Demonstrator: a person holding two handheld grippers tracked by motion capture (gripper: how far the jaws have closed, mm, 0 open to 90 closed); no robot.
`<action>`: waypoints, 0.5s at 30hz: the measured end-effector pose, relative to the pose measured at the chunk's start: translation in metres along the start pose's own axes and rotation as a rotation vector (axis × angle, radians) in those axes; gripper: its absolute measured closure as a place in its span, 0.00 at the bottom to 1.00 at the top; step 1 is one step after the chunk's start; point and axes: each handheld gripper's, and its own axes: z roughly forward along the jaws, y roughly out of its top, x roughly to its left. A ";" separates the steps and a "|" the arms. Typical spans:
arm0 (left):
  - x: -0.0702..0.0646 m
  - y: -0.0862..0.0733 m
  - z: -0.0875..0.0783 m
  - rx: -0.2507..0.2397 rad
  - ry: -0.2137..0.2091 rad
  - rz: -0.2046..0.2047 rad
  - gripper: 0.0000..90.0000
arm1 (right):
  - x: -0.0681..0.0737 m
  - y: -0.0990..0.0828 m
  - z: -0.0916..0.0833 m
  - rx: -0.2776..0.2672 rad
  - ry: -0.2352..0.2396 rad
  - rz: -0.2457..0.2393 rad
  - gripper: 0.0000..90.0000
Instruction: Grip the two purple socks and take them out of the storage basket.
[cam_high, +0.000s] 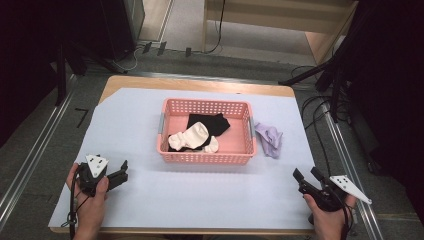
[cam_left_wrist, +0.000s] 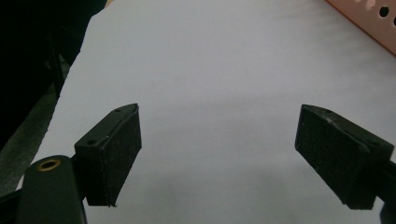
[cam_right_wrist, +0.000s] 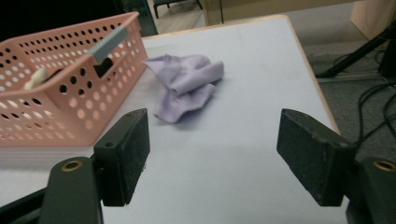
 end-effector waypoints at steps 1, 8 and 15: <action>0.000 0.000 0.000 0.000 0.001 -0.001 0.17 | -0.002 -0.001 -0.002 0.002 -0.008 0.002 0.29; 0.000 0.000 0.000 -0.002 0.001 0.002 0.17 | -0.016 -0.012 -0.014 0.019 -0.077 -0.028 0.30; -0.001 0.000 0.000 0.004 0.002 0.003 0.17 | -0.019 -0.019 -0.014 0.032 -0.115 -0.010 0.32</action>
